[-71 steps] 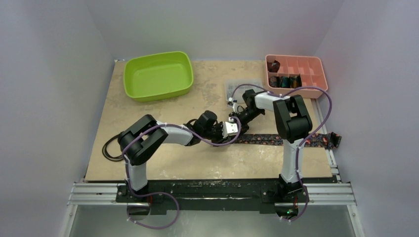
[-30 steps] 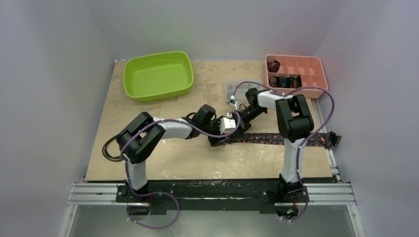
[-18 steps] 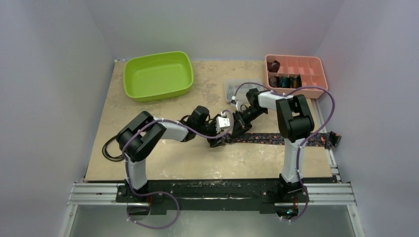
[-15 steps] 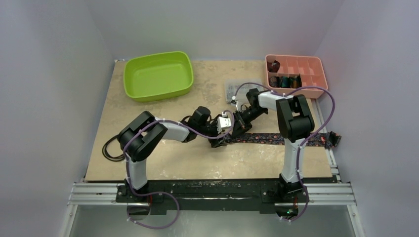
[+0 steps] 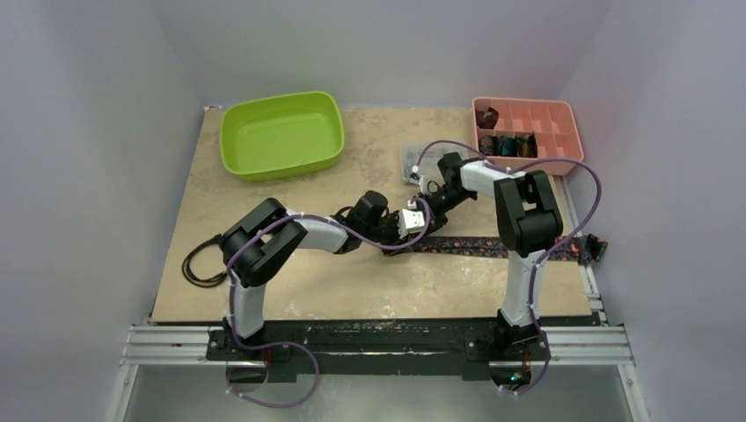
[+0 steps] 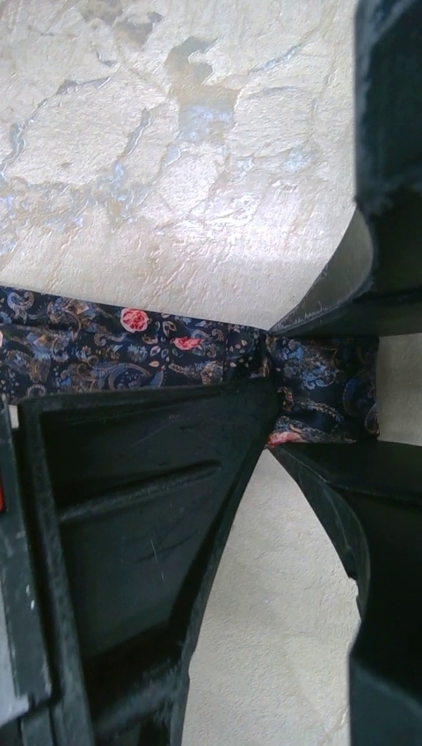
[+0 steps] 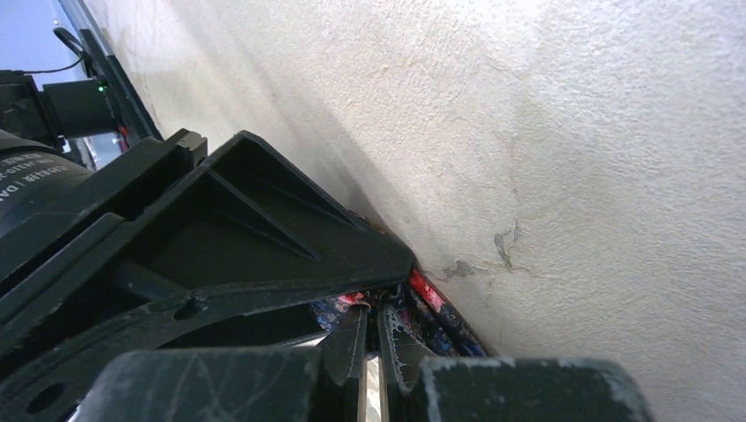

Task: Roll the ties
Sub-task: Roll the tie at the center of the board.

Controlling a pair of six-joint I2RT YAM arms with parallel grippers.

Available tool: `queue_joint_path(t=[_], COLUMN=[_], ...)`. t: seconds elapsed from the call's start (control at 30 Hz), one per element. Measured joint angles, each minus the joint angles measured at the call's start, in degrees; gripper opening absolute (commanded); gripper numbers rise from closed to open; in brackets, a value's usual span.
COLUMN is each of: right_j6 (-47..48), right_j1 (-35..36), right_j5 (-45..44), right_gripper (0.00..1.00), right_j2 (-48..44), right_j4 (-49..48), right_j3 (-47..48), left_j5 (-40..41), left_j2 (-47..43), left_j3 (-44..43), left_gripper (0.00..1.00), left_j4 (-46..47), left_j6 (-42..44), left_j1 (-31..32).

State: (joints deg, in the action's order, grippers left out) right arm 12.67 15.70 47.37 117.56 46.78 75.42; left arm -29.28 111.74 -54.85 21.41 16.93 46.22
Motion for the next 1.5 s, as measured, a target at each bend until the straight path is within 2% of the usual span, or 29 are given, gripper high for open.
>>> queue_joint_path(t=[0.1,0.2,0.27,0.37,0.43,0.57,0.87,0.9,1.07,1.13,1.17,1.27,1.33,1.5], right_j6=[0.50,0.85,1.05,0.85,0.52,-0.37,-2.67,-2.64,-2.62,-3.08,-3.45,-4.68,-5.18,-5.27], right_j1=[0.04,0.04,0.15,0.20,0.02,-0.79,-1.95,-1.95,-2.01,-2.01,-1.99,-1.88,-1.73,-1.75], right_j5=[0.17,0.13,0.11,0.07,0.17,2.19,9.66,9.97,10.25,9.55,9.22,8.59,7.21,3.63], right_gripper=[0.00,0.00,0.19,0.31,0.36,0.36,0.33,0.30,0.03,0.00,0.00,0.00,0.00,0.00], right_j2=[0.00,0.00,0.02,0.13,0.31,0.33,0.44,0.63,2.19,2.45,2.45,2.45,2.45,2.43], right_j4=[0.20,0.42,0.39,-0.13,-0.31,0.00,0.87,0.98,0.55,0.02,-0.20,-1.05,-1.75,-3.10], right_j3=[0.55,0.55,0.52,0.15,-0.07,-0.26,-2.78,-2.78,-2.80,-2.84,-2.89,-2.97,-3.04,-3.37], left_j5=[0.15,0.31,0.52,0.68,1.01,1.68,2.73,2.82,2.93,2.95,2.93,2.93,2.93,1.29], left_j2=[-0.20,-0.57,-0.76,-1.07,-1.51,-2.10,-2.25,-2.27,-2.45,-2.73,-2.86,-3.39,-3.93,-6.71], left_j3=[0.31,0.81,0.94,0.98,1.18,1.64,1.70,1.70,1.90,2.34,2.62,3.54,4.57,9.99], left_gripper=[0.24,0.22,0.19,0.18,0.18,0.18,0.19,0.19,0.19,0.20,0.23,0.44,0.52,0.56], left_j4=[0.15,0.20,0.00,-0.59,-1.38,-1.90,-2.19,-2.23,-2.23,-2.08,-1.81,-1.18,-0.44,3.50], left_j6=[0.22,0.63,0.61,0.61,0.63,0.61,0.59,0.57,0.48,0.35,0.31,0.13,-0.11,-1.57], left_j1=[0.00,0.00,0.00,0.00,0.02,0.09,0.33,0.33,0.37,0.37,0.39,0.42,0.35,-1.16])
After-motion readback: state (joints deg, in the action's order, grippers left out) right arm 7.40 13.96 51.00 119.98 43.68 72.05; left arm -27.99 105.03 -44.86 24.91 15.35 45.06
